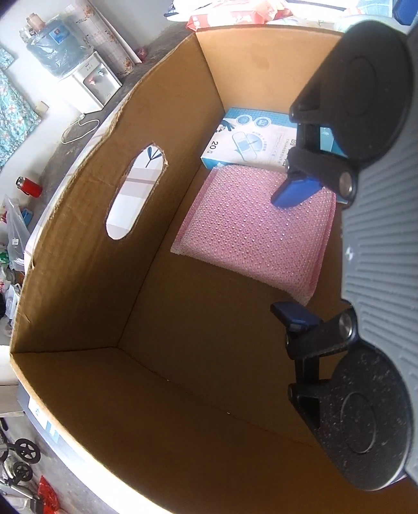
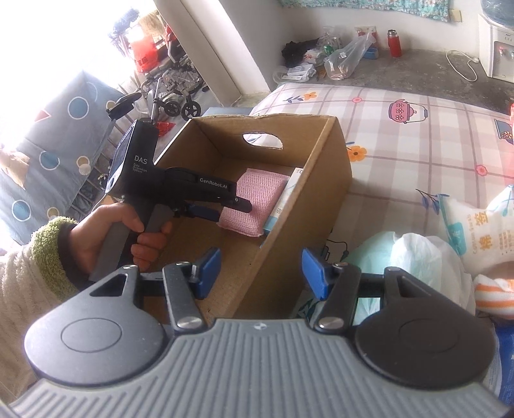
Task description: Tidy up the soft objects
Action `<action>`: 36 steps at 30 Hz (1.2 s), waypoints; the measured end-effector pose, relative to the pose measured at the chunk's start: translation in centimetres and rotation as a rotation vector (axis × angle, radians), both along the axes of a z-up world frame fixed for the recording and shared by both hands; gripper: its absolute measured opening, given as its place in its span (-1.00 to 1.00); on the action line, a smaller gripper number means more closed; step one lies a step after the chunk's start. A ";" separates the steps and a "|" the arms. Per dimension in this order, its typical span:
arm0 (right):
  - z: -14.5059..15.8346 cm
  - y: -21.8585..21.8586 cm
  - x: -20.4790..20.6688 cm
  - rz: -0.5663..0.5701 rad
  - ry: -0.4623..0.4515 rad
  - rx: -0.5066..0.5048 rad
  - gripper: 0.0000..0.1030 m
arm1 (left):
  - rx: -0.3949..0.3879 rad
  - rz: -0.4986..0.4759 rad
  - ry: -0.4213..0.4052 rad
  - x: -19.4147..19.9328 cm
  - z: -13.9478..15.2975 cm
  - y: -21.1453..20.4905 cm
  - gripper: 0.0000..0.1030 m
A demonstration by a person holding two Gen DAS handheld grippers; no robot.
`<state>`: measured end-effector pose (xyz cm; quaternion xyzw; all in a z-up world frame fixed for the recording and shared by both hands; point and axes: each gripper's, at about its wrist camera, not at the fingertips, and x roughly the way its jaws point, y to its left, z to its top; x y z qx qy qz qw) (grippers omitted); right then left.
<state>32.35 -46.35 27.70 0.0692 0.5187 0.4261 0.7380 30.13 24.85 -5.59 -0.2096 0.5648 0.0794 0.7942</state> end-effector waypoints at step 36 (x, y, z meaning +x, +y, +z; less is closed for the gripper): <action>-9.1 -20.3 10.1 -0.518 0.276 0.110 0.10 | 0.232 -0.659 -0.307 3.8 5.8 -27.5 0.31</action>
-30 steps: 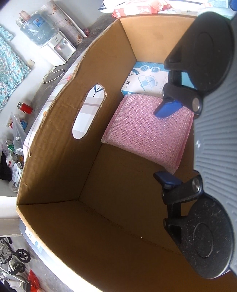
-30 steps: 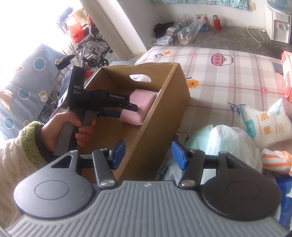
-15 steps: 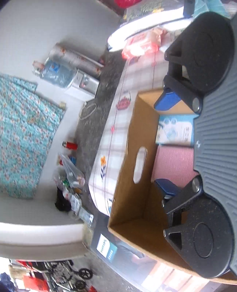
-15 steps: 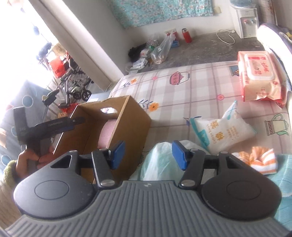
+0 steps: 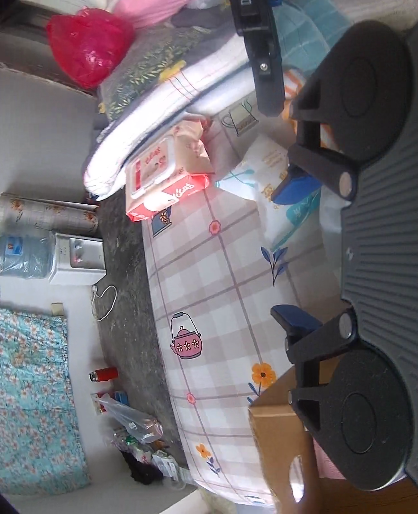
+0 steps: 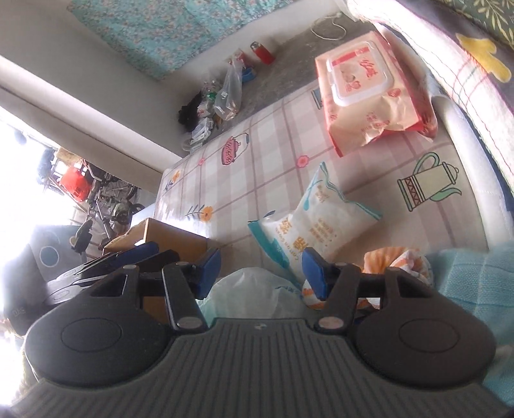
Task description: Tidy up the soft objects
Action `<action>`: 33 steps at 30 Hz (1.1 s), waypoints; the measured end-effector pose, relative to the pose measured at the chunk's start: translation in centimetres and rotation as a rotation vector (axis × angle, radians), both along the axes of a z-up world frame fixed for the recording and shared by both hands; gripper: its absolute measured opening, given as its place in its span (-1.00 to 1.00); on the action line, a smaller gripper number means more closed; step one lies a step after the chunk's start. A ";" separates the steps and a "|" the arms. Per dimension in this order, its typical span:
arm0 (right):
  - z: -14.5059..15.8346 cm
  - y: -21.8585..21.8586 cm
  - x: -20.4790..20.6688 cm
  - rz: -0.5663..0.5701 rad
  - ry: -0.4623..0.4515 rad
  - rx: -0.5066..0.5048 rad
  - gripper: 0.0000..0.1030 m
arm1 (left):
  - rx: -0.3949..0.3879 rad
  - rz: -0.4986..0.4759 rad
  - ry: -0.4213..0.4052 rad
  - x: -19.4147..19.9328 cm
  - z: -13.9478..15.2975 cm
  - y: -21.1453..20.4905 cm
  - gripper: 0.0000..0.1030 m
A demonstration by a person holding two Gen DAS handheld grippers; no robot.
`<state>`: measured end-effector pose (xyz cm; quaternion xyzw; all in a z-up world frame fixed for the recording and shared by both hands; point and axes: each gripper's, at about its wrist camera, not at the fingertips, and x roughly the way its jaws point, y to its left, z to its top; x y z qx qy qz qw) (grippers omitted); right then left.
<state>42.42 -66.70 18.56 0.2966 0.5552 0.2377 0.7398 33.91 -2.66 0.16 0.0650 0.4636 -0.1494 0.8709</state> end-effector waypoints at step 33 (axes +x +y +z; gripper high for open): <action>-12.2 3.1 7.7 -0.117 0.254 0.031 -0.50 | 0.005 -0.067 0.238 6.2 -6.9 -4.2 -0.47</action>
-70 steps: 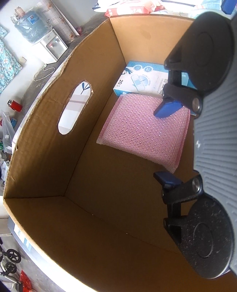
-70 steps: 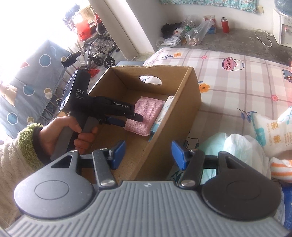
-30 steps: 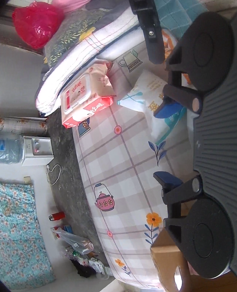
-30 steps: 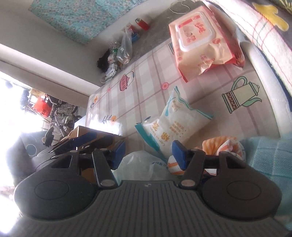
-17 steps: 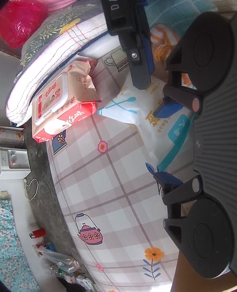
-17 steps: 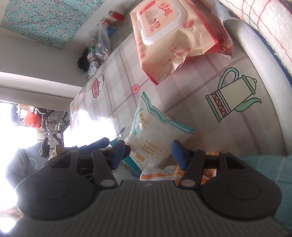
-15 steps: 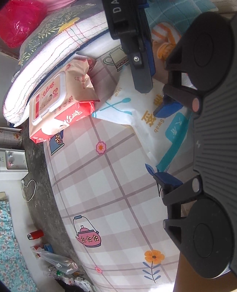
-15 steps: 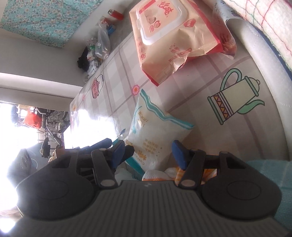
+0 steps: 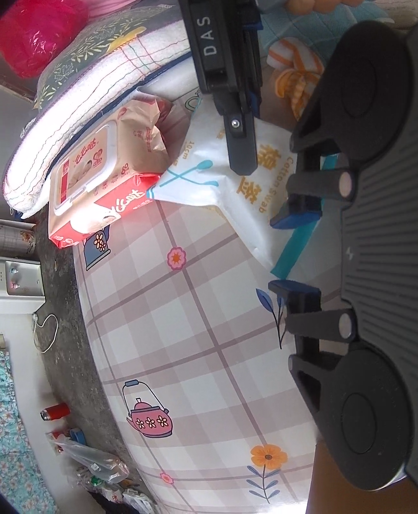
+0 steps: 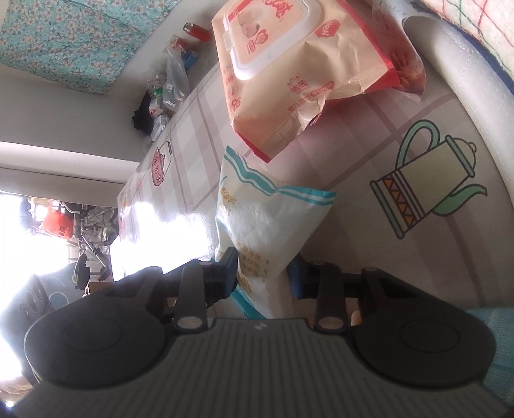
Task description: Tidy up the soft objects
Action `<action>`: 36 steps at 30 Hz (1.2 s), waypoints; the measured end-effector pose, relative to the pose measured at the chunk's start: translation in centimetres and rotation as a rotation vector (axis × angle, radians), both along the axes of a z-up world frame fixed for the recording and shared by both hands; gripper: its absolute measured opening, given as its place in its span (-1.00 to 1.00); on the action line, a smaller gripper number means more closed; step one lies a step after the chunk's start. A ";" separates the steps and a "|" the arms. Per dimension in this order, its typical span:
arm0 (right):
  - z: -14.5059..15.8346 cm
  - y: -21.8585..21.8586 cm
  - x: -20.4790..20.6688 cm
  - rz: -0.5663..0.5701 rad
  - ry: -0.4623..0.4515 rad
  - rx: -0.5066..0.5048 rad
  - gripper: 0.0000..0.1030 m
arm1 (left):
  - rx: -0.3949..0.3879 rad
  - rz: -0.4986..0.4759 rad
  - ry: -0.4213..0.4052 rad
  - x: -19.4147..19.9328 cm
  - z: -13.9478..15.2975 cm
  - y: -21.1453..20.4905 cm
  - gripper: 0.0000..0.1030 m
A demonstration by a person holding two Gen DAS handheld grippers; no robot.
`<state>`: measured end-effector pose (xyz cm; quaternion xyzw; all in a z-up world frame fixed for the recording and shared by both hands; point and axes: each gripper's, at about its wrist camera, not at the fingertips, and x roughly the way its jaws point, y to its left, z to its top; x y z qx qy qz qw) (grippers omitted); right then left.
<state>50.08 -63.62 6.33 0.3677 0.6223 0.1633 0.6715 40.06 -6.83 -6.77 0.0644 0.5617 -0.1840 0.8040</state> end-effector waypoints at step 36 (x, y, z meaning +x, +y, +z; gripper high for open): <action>20.0 38.1 -10.1 0.694 -0.285 0.112 -0.59 | -0.008 0.627 -0.204 -19.6 13.5 38.5 -0.42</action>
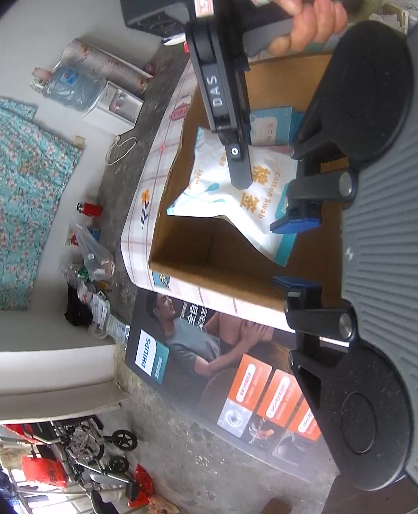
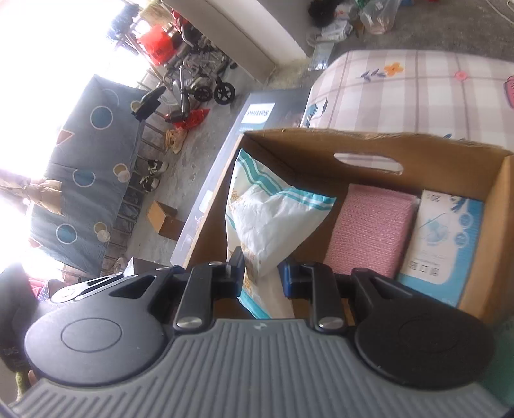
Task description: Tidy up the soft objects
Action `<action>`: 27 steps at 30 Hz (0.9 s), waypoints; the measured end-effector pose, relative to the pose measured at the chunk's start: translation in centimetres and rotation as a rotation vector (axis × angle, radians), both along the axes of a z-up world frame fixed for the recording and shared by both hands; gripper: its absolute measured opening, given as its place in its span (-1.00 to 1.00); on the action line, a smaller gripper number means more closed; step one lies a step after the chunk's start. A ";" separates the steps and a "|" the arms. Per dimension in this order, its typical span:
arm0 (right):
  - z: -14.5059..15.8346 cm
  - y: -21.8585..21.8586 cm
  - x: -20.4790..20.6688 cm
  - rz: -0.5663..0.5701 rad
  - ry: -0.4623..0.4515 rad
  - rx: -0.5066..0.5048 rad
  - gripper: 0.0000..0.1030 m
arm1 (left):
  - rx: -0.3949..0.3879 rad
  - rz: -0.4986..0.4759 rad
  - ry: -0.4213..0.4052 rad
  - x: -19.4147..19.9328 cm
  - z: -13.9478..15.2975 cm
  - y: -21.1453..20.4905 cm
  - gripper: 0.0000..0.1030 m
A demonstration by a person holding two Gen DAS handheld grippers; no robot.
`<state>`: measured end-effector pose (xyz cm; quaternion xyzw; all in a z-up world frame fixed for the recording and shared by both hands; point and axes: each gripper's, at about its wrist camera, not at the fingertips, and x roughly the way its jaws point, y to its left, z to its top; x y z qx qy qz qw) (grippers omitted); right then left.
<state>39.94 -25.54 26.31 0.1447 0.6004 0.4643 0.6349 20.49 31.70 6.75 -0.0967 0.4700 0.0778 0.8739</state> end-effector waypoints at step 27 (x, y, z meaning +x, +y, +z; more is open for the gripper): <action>3.6 -8.8 -1.3 -0.200 -0.101 0.089 0.13 | -0.076 -0.069 -0.120 -4.0 2.4 -3.5 0.43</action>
